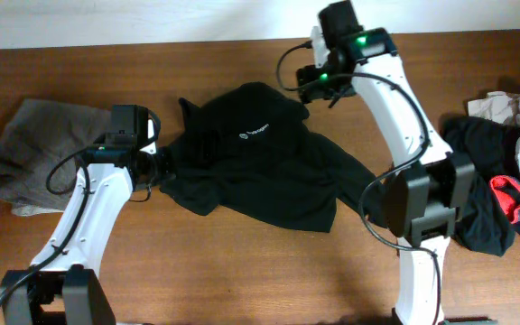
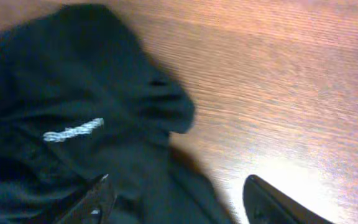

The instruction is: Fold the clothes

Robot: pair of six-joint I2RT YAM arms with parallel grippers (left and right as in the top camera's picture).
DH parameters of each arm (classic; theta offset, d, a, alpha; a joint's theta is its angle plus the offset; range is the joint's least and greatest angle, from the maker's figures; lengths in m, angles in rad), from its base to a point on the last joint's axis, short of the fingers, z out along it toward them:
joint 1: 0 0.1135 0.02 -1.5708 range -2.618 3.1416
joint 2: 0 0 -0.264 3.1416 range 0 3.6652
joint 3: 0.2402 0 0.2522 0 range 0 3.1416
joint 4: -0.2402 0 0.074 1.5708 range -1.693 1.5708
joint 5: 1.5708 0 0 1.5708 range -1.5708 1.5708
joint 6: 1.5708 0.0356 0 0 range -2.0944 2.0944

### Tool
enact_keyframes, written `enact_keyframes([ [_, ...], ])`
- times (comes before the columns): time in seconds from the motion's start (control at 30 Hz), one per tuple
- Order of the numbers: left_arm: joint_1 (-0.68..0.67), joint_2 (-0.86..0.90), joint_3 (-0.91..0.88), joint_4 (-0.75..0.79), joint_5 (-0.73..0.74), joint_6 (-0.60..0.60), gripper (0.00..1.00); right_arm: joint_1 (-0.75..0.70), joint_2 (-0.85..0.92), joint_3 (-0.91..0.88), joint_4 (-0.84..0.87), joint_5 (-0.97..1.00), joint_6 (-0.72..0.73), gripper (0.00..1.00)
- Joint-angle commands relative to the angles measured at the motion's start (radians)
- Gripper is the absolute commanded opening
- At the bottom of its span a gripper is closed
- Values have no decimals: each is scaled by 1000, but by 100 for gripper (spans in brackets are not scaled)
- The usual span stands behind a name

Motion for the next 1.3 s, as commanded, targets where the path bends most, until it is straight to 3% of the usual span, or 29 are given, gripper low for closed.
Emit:
enact_keyframes([
  [0.0, 4, 4, -3, 3, -4, 25, 0, -41, 69, -38, 18, -83, -53, 68],
  [0.37, 4, 4, -3, 16, -4, 53, 0, 0, 229, -38, 162, -242, -119, 66],
  [0.47, 4, 4, -3, 16, -5, 63, 0, 19, 246, -38, 175, -242, -118, 61],
  [0.53, 4, 4, -3, 16, -5, 62, 0, 32, 264, -38, 190, -242, -117, 52],
  [0.57, 4, 4, -3, 16, -5, 62, 0, 44, 269, -38, 207, -241, -114, 36],
  [0.63, 4, 4, -3, 16, -5, 62, 0, 56, 268, -37, 241, -238, -116, 23],
  [0.77, 4, 4, -3, 18, -5, 62, 0, 87, 255, 23, 302, -233, -198, 5],
  [1.0, 4, 4, -3, 10, -4, 63, 0, 144, 255, 151, 481, -93, -373, 4],
  [1.27, 3, 4, -3, 1, -4, 63, 1, 183, 272, 147, 739, -93, -380, 5],
])
